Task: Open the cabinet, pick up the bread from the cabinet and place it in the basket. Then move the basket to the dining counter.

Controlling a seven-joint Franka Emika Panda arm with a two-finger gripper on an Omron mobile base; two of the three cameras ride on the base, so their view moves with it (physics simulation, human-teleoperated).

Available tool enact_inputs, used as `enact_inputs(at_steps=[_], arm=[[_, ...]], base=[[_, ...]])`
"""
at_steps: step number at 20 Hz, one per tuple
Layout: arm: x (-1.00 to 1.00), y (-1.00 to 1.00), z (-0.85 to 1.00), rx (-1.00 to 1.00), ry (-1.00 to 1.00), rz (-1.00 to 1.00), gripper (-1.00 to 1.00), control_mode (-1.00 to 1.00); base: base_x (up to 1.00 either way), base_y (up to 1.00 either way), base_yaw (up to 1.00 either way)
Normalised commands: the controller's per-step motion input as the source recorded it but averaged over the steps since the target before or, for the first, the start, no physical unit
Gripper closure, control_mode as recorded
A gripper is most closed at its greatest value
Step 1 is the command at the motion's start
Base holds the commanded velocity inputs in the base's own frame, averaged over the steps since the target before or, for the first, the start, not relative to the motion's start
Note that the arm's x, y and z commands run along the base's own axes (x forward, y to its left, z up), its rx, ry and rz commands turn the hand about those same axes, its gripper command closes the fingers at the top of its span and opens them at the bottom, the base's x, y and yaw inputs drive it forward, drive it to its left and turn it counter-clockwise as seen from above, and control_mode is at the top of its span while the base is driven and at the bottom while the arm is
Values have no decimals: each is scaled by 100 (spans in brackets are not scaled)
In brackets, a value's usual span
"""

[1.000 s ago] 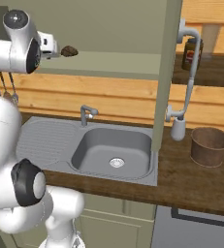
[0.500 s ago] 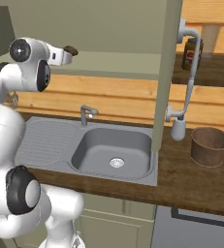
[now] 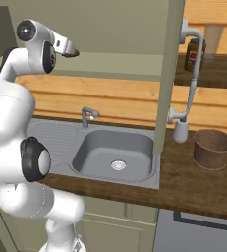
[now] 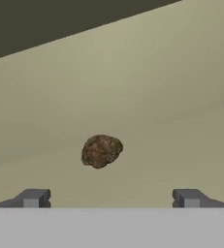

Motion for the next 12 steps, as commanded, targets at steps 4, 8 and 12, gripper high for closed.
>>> enact_inputs(at_steps=[4,8,12], arm=[[14,12,-6,1,3,0,-100,-100],[1,0,-47,0,-3,0,-100,-100],[30,0,-24,0,-1,0,-100,-100]], base=[[0,0,0],[0,0,0],[0,0,0]])
